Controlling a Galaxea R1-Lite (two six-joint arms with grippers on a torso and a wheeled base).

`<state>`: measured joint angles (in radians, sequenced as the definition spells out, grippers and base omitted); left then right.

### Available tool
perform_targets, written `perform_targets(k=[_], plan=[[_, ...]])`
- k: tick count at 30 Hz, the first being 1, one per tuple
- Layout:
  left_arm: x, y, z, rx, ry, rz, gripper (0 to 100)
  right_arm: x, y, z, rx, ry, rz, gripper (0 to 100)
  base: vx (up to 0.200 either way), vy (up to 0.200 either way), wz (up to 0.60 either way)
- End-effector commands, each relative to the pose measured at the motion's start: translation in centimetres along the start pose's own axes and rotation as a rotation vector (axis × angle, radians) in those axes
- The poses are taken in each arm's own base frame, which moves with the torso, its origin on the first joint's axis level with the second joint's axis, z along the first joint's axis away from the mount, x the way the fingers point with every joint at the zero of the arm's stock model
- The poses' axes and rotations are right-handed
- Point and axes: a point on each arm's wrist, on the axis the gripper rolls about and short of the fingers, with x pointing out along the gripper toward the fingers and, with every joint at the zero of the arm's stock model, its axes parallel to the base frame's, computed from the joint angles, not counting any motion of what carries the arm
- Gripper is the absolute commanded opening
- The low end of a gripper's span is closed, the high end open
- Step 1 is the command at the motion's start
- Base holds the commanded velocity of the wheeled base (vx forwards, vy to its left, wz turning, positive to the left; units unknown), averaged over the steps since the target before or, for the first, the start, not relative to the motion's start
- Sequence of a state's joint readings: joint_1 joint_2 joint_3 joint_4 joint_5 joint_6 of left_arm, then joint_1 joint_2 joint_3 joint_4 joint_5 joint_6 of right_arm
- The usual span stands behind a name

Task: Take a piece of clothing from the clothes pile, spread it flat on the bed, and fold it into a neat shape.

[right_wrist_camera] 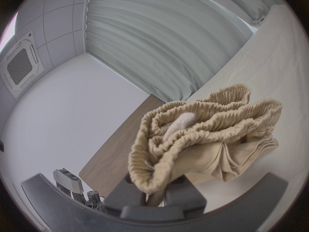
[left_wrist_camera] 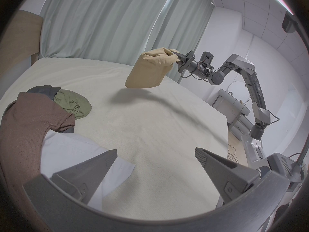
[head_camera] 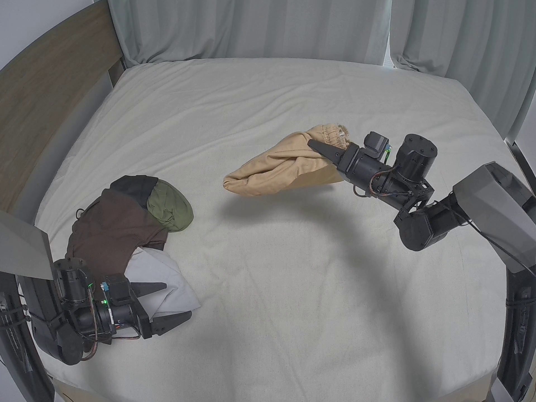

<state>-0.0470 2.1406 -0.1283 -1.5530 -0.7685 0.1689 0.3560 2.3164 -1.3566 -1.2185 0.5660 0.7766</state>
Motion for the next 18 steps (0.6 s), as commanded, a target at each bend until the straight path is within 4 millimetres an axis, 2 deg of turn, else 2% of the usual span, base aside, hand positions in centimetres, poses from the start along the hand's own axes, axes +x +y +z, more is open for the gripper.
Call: perform_targets(k=[1,8,12,16,18], plan=[[0.1,-0.1,-0.2,-0.004,0.007,-0.007,100,0.5,-1.0,0.4,-0.005,-0.009,-0.008,0,0.000,0.000,0.00],[0.1,-0.2,-0.1,-0.004,0.007,-0.007,100,1.7,-2.0,2.4,-0.017,-0.032,-0.017,0,0.000,0.000,0.00],[0.0,-0.2,-0.1,-0.004,0.007,-0.007,100,2.6,-2.9,2.6,-0.015,-0.033,-0.017,0,0.000,0.000,0.00],[0.0,-0.2,-0.1,-0.004,0.007,-0.007,100,3.0,-4.5,1.6,-0.002,-0.022,-0.035,0,0.000,0.000,0.00],[0.0,-0.2,-0.1,-0.004,0.007,-0.007,100,2.8,-6.2,0.6,0.012,-0.010,-0.059,0,0.000,0.000,0.00]])
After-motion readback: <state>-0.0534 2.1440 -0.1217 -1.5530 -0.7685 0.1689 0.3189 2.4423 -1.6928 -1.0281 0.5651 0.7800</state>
